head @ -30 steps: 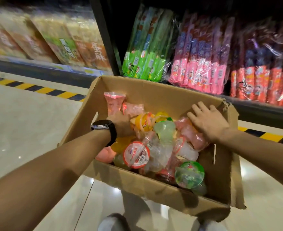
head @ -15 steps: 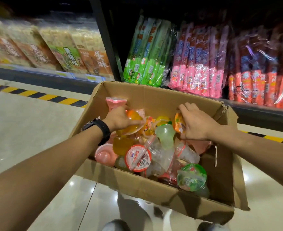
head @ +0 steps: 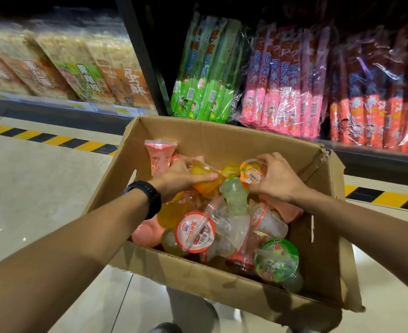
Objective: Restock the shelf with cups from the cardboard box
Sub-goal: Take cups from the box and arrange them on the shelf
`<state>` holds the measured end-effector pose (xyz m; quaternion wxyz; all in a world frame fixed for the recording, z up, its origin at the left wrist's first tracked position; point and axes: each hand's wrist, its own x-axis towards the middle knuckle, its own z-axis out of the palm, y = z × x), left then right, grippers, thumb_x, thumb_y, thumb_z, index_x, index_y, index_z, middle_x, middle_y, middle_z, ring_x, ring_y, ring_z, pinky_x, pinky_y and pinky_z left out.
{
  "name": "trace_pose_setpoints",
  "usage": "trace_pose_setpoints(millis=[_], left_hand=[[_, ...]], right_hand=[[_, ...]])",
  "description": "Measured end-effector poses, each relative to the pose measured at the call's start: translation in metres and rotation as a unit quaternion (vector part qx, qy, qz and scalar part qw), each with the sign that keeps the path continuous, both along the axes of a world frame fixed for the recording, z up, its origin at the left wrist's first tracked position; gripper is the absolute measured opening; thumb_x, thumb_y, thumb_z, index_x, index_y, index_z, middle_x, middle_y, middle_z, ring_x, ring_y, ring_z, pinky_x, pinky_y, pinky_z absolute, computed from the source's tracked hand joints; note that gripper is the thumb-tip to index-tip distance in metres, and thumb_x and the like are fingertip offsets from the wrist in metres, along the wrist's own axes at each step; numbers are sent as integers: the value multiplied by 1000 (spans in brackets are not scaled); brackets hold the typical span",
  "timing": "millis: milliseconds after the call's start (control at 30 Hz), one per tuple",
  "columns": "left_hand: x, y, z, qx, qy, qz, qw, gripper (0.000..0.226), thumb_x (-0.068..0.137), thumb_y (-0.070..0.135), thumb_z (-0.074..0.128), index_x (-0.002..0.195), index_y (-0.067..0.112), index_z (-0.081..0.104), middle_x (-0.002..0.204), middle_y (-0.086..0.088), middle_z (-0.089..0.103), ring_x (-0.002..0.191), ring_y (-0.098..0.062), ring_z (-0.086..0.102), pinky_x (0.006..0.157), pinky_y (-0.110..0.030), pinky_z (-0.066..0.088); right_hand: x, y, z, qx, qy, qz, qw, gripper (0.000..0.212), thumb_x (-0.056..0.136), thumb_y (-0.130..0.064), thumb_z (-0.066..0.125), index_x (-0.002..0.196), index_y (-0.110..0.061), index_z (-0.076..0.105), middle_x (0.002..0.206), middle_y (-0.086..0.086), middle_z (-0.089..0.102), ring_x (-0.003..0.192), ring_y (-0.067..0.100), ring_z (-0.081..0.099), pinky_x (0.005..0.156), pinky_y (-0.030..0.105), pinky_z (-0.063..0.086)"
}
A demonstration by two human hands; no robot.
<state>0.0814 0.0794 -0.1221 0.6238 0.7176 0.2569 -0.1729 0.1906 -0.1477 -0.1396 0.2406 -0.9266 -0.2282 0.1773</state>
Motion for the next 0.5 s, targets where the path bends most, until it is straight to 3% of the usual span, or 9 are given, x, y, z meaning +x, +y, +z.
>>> trace_pose_setpoints(millis=[100, 200, 333, 500], left_hand=[[3, -2, -6, 25, -28, 40, 998, 72, 70, 21, 86, 132, 14, 49, 123, -8, 64, 100, -20, 69, 73, -29, 61], [7, -8, -16, 44, -51, 75, 995, 79, 63, 15, 91, 126, 12, 43, 127, -2, 61, 104, -10, 65, 81, -22, 57], [10, -15, -21, 66, -67, 85, 992, 81, 65, 4, 88, 127, 11, 37, 109, 10, 55, 91, 3, 58, 69, -7, 51], [12, -16, -28, 81, -93, 87, 988, 82, 65, -2, 86, 129, 5, 36, 102, 10, 56, 85, 4, 58, 69, -7, 50]], right_hand=[[2, -2, -5, 49, 26, -63, 997, 82, 62, -31, 85, 134, -12, 52, 119, 8, 50, 113, 23, 52, 91, 21, 36], [-1, 3, -12, 91, 20, -118, 989, 84, 57, -32, 88, 130, -14, 52, 119, 7, 53, 111, 22, 52, 92, 26, 40], [-7, 15, -18, 71, 6, -143, 987, 88, 54, -26, 87, 131, -13, 47, 122, 11, 50, 117, 27, 47, 99, 33, 40], [-12, 14, -18, 145, 37, -185, 971, 92, 51, -26, 93, 132, -17, 51, 123, 5, 53, 112, 18, 51, 94, 21, 38]])
